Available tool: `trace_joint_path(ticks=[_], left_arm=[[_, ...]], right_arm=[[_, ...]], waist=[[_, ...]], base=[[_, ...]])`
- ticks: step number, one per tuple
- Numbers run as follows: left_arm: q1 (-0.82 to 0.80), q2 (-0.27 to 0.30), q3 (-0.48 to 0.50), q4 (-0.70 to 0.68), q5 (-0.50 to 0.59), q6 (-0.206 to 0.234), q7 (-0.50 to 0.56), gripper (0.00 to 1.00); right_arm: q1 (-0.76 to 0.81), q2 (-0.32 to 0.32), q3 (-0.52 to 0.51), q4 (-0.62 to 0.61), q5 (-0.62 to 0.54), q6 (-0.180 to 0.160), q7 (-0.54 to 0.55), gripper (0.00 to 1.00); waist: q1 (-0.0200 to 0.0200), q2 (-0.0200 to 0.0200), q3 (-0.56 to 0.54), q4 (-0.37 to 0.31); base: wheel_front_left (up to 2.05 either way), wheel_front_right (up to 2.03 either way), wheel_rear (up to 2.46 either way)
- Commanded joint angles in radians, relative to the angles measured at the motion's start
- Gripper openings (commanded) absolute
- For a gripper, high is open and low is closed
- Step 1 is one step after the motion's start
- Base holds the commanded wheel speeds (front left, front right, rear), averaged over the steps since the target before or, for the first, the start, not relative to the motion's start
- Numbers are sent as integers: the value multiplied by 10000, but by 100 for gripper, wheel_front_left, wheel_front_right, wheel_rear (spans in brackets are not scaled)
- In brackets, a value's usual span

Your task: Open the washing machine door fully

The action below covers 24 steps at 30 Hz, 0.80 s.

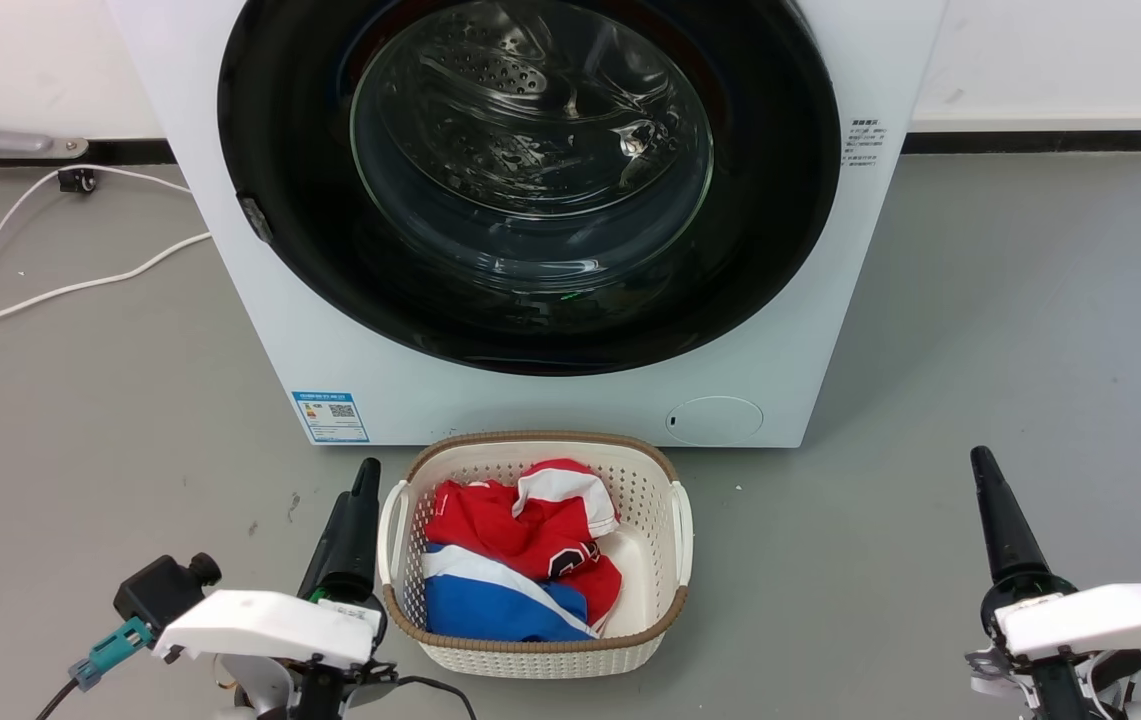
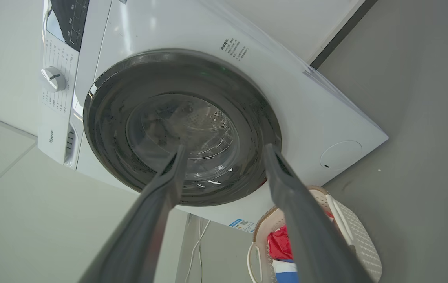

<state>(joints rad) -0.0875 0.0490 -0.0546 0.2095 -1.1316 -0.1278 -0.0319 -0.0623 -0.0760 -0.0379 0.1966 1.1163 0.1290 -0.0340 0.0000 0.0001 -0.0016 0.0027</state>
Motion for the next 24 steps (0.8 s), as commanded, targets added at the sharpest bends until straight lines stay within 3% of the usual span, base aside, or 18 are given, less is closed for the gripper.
trace_joint_path(ticks=[1, 18, 19, 24], left_arm=[[-236, 23, -128, -179, 531, -22, -142, 100], [-391, 22, -526, -132, 3334, -2, -678, 100], [-415, 22, -610, -98, 3933, 76, -803, 100], [-437, 22, -694, -57, 4497, 136, -919, 100]], right_arm=[[-83, -24, 65, -199, -670, 10, -129, 100], [-106, -22, 228, -303, -3963, 14, -244, 100], [-111, -26, 292, -369, -4570, 15, -265, 100], [-108, -35, 356, -455, -5071, 16, -277, 100]], waist=[[0, -1, 0, 8], [0, -1, 28, 43], [0, -1, 35, 48], [0, -1, 35, 55]], base=[[0, 0, 0], [0, 0, 0], [0, 0, 0], [0, 0, 0]])
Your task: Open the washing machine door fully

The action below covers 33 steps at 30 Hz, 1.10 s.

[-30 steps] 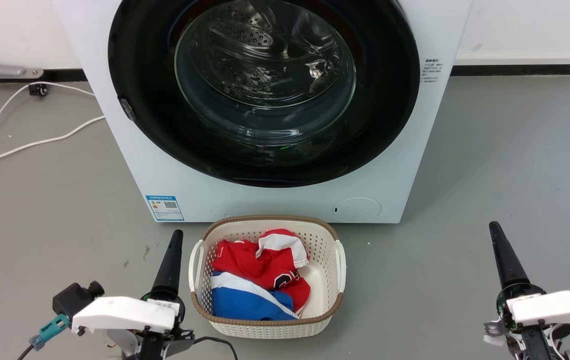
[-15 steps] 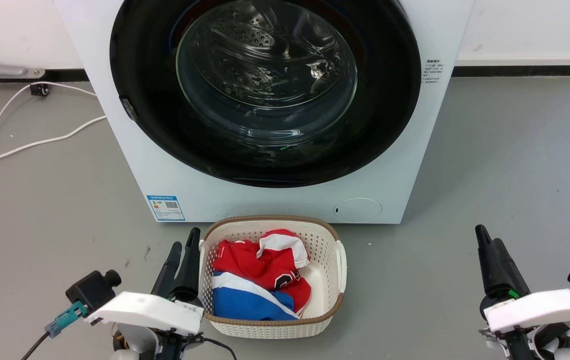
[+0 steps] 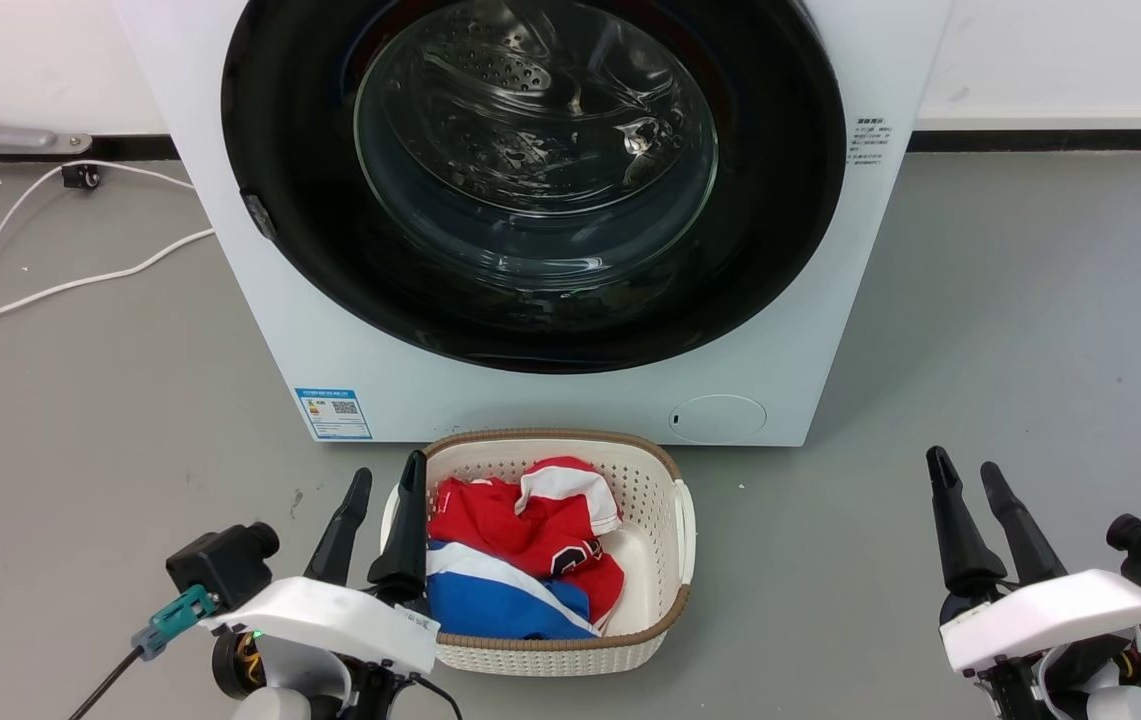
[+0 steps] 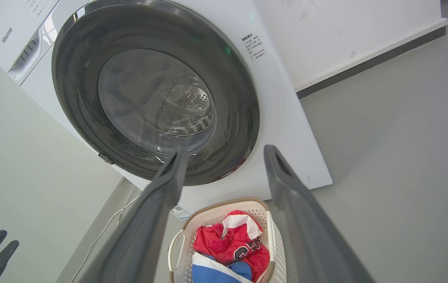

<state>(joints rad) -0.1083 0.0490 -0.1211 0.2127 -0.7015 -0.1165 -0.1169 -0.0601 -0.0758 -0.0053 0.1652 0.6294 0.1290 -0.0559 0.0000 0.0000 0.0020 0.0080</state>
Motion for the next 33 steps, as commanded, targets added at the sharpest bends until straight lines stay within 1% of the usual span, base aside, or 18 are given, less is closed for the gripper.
trace_joint_path(ticks=[1, 18, 26, 33], left_arm=[[-239, 22, -39, -88, 344, 50, -99, 100], [-322, 21, -245, -128, 2600, 238, -547, 100], [-342, 20, -344, -89, 3337, 336, -739, 100], [-370, 20, -393, 30, 3942, 428, -888, 100]], right_arm=[[-126, -41, 34, -171, -337, 16, -62, 100], [147, 60, -50, -771, -2429, 20, 243, 100], [257, 118, -66, -926, -3287, 20, 179, 100], [307, 192, -149, -982, -3811, 22, -18, 100]], waist=[[0, 0, 2, 3], [0, 0, 1, 3], [0, 0, -10, 24], [0, 0, -27, 46]], base=[[0, 0, 0], [0, 0, 0], [0, 0, 0], [0, 0, 0]])
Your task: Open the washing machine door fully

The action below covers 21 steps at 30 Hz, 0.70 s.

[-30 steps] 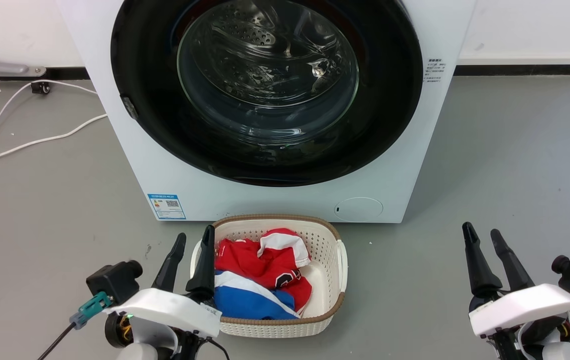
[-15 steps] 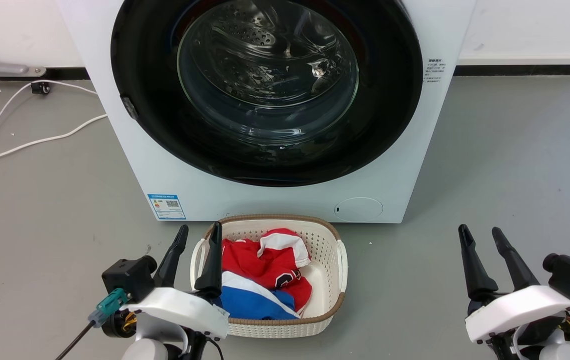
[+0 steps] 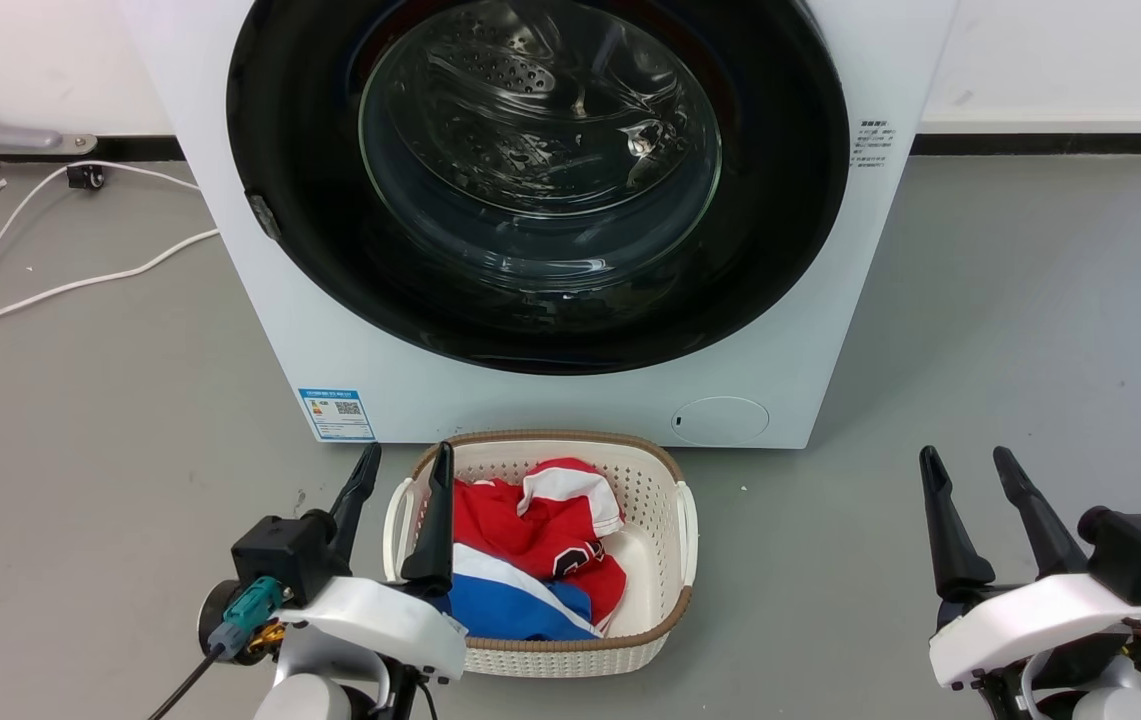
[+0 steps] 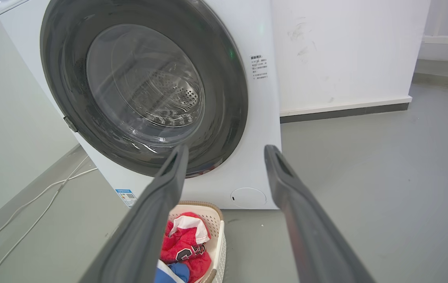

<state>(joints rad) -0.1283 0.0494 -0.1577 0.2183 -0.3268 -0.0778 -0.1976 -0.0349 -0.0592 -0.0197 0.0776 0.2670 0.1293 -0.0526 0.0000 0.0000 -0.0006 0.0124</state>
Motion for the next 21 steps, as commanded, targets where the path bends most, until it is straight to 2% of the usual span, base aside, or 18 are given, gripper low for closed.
trace_joint_path(ticks=[1, 12, 21], left_arm=[[-182, 16, -22, -15, 292, 50, -105, 100], [-218, 16, 58, 50, 1219, 150, -324, 100], [-235, 15, 33, 145, 1793, 157, -493, 100]], right_arm=[[62, 33, -19, -114, -276, 18, -84, 100], [122, 84, -112, -220, -1092, 19, -241, 100], [365, 93, -155, -296, -1317, 21, -348, 100]], waist=[[0, 0, -4, 3], [0, 0, -38, 19], [0, 0, -63, 54]], base=[[0, 0, 0], [0, 0, 0], [0, 0, 0]])
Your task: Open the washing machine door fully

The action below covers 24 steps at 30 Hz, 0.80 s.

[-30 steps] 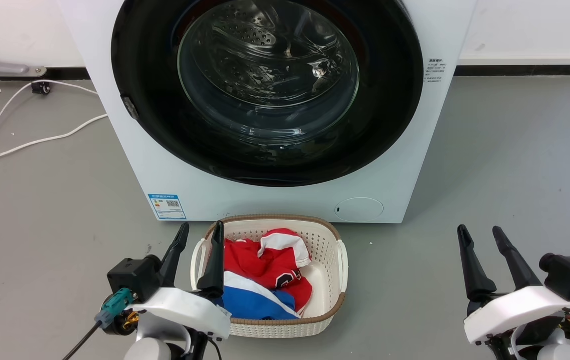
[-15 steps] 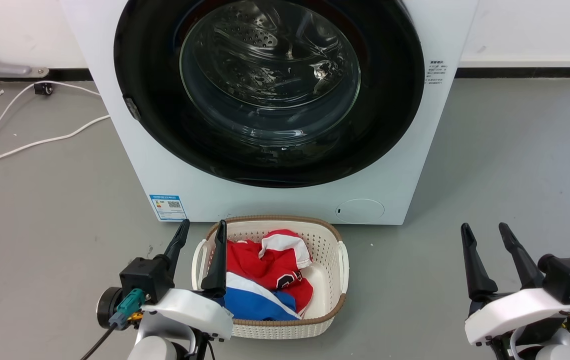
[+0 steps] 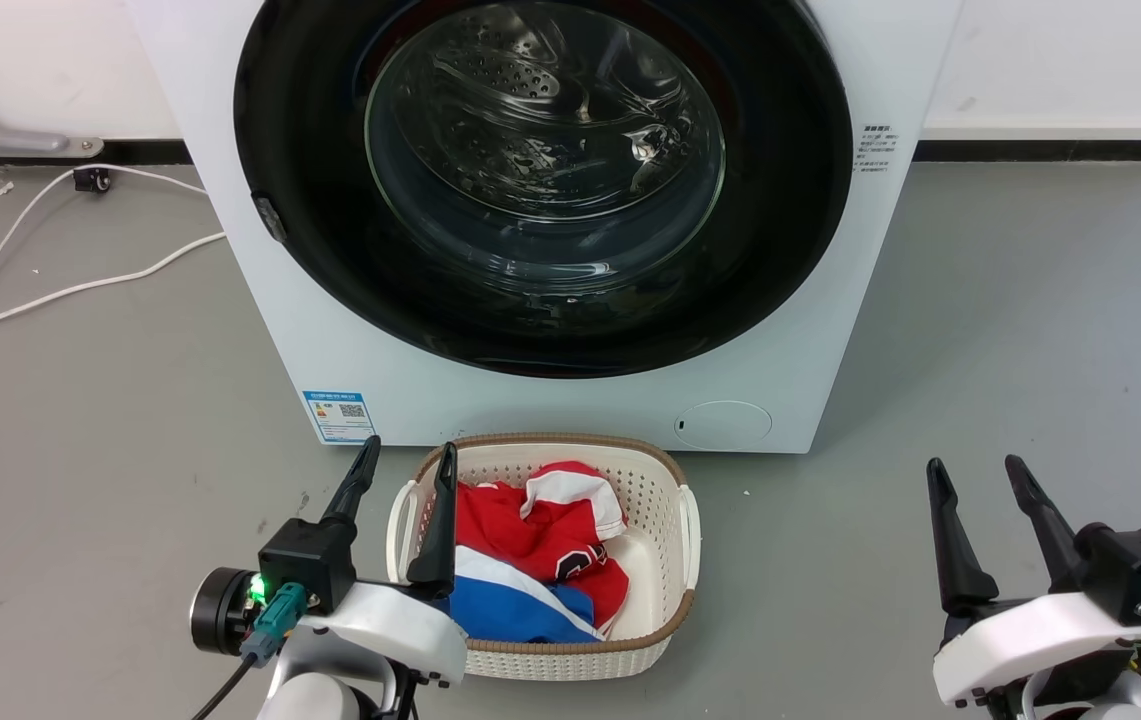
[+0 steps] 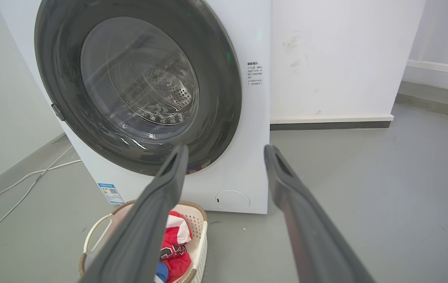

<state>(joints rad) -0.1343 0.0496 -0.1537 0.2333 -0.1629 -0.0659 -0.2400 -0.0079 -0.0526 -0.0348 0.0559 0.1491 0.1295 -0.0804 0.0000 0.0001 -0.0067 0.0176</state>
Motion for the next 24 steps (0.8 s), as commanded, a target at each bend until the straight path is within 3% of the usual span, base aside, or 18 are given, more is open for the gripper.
trace_joint_path(ticks=[1, 24], left_arm=[[-162, 13, -2, 9, 221, 42, -97, 100], [-224, 11, 80, 533, 167, -38, -256, 100]], right_arm=[[101, 29, 5, -78, -186, 19, -78, 100], [68, 33, -39, 276, -268, 11, -390, 100]], waist=[[0, -1, -5, 0], [0, -1, -46, -47]], base=[[0, 0, 0], [0, 0, 0]])
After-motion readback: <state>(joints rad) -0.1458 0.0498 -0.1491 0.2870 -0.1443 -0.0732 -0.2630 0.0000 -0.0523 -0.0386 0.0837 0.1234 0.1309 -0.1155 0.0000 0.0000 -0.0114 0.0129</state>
